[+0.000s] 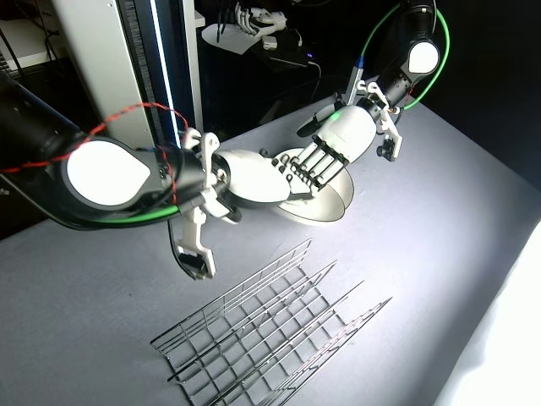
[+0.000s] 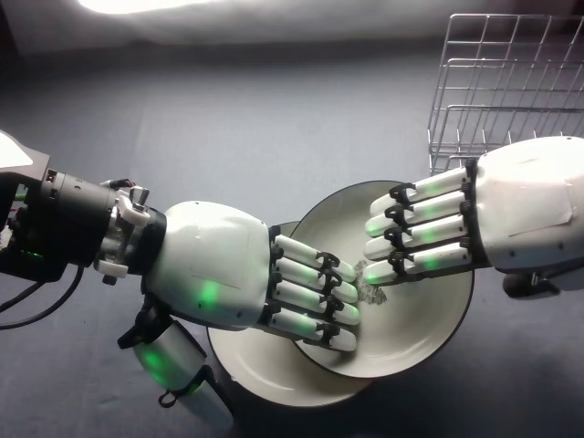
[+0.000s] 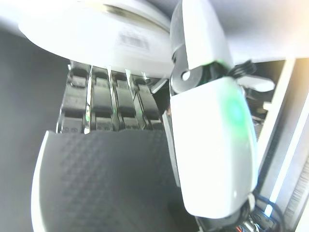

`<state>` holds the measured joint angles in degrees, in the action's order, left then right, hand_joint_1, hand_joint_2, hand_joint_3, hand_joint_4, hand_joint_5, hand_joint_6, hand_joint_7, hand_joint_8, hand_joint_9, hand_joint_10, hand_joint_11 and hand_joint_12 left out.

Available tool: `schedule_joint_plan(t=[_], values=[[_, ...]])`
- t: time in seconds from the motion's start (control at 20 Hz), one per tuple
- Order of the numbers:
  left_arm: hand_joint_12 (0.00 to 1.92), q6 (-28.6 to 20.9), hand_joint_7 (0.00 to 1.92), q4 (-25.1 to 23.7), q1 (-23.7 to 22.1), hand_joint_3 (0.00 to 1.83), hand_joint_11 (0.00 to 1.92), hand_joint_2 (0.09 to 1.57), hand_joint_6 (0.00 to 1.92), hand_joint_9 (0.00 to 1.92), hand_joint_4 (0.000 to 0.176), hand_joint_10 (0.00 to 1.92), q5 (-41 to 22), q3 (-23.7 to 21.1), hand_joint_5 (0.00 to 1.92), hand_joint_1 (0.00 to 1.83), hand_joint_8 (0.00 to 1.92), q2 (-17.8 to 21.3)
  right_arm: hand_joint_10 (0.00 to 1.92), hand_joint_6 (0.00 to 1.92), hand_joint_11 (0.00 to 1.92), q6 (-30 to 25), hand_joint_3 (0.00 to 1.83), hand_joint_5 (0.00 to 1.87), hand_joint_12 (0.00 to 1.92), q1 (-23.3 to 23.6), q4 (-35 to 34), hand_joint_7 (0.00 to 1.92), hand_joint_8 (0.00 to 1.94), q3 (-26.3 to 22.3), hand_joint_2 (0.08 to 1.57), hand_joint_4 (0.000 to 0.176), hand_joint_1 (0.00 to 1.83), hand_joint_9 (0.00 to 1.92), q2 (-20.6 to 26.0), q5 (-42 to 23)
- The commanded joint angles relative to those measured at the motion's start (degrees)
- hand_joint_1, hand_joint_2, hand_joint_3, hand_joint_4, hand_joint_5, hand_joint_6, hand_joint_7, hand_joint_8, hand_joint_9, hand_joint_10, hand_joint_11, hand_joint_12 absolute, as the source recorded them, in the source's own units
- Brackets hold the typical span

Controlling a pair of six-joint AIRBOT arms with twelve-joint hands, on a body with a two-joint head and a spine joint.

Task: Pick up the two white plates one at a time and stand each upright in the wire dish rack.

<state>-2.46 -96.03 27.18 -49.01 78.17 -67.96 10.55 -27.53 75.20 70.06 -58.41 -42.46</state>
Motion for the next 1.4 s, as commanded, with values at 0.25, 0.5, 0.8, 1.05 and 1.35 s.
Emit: schedule_joint_plan(t=[0.25, 0.5, 0.8, 1.05, 1.35], values=[[0.0, -0.3, 0.0, 2.6, -0.1, 0.0, 0.0, 1.15, 0.0, 0.0, 0.0, 0.0, -0.5, 0.3, 0.0, 0.0, 0.0, -0.6, 0.0, 0.0, 0.0, 0.1, 0.0, 0.0, 0.23, 0.1, -3.4, 0.0, 0.0, 2.3, 1.02, 0.0, 1.3, 0.0, -3.3, -2.6], [0.0, -0.3, 0.0, 2.6, -0.1, 0.0, 0.0, 1.14, 0.0, 0.0, 0.0, 0.0, -0.5, 0.4, 0.0, 0.0, 0.0, -0.6, 0.0, 0.0, 0.0, 0.1, 0.0, 0.0, 0.36, 0.6, -3.5, 0.0, 0.0, 4.4, 0.99, 0.0, 1.27, 0.0, -6.2, -1.6], [0.0, -0.3, 0.0, 2.6, -0.2, 0.0, 0.0, 1.14, 0.0, 0.0, 0.0, 0.0, -0.5, 0.5, 0.0, 0.0, 0.0, -0.6, 0.01, 0.01, 0.0, 0.1, 0.01, 0.08, 0.86, 1.2, -3.5, 0.02, 0.01, 5.8, 1.05, 0.0, 1.29, 0.05, -8.3, 0.2], [0.0, -0.3, 0.0, 2.6, -0.2, 0.0, 0.0, 1.14, 0.0, 0.0, 0.0, 0.0, -0.5, 0.7, 0.0, 0.0, 0.0, -0.6, 0.01, 0.01, 0.0, 0.1, 0.01, 0.11, 0.81, 1.4, -3.6, 0.06, 0.0, 5.9, 1.07, 0.0, 1.4, 0.08, -9.0, 0.5], [0.0, -0.3, 0.0, 2.9, -0.2, 0.0, 0.0, 1.14, 0.0, 0.0, 0.0, 0.0, -0.4, 0.8, 0.0, 0.0, 0.0, -0.6, 0.11, 0.04, 0.28, 0.2, 0.0, 0.55, 1.26, 1.4, -3.8, 0.57, 0.03, 5.9, 1.1, 0.0, 1.5, 0.64, -9.1, 1.1]])
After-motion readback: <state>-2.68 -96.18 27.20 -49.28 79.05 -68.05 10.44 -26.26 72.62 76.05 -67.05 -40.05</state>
